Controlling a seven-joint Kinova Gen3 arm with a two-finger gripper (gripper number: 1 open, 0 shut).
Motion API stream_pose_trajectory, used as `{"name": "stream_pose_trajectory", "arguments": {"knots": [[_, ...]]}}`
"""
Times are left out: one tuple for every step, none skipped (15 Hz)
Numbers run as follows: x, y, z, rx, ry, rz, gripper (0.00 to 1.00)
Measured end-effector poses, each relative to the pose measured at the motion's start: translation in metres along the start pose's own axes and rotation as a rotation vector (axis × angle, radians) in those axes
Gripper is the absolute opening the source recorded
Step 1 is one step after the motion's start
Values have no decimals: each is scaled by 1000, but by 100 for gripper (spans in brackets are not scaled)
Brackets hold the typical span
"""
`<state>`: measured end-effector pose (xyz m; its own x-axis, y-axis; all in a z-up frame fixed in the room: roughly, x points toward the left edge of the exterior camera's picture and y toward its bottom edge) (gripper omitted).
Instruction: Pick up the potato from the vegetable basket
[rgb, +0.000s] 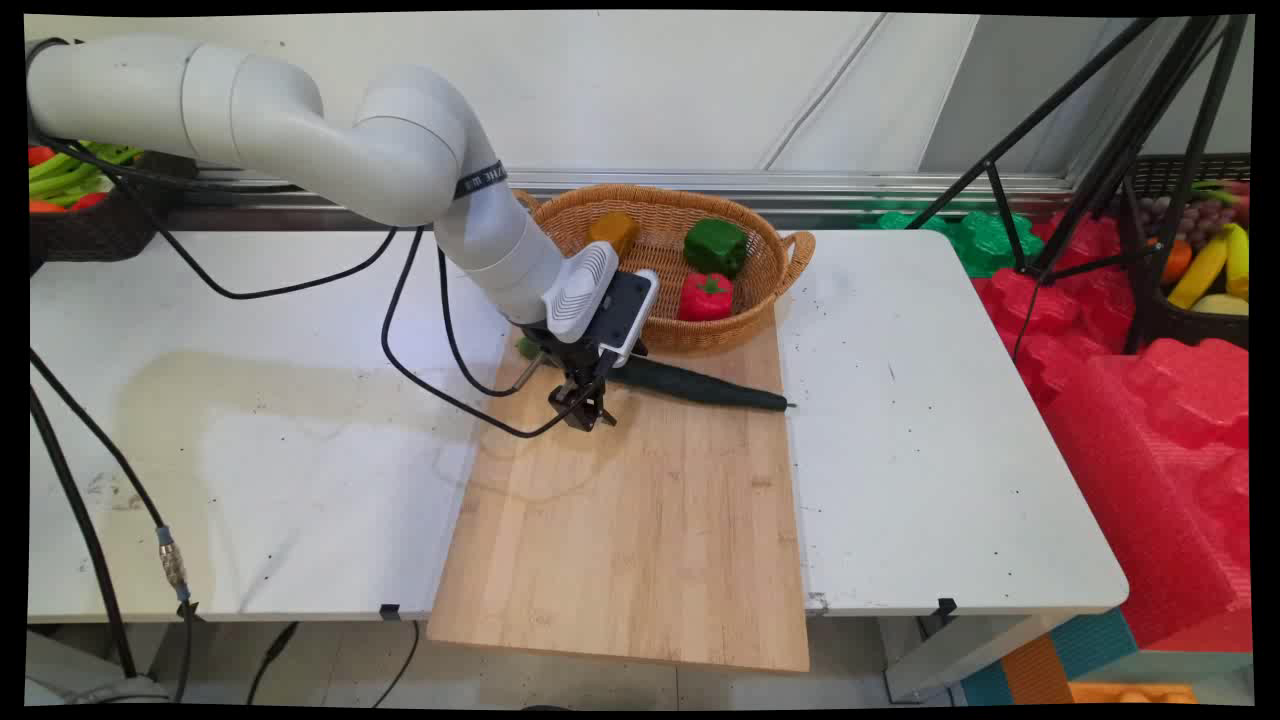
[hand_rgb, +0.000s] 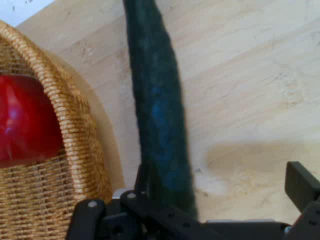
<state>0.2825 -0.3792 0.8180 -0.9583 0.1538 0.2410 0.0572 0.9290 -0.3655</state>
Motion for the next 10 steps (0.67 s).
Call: {"name": "stream_pose_trajectory", "arguments": {"knots": [[0, 1, -2, 2, 3, 3, 100], [0, 1, -4, 4, 6, 5, 100], [0, 2, -7, 7, 10, 3, 100], [0, 3, -10, 10, 16, -2, 100], [1, 3, -14, 15, 24, -11, 100], [2, 3, -18, 20, 35, -27, 100], [3, 3, -21, 24, 43, -38, 100], [4, 3, -26, 31, 56, -60, 100], [6, 3, -34, 43, 73, -90, 100], [7, 2, -43, 57, 90, -119, 100]]}}
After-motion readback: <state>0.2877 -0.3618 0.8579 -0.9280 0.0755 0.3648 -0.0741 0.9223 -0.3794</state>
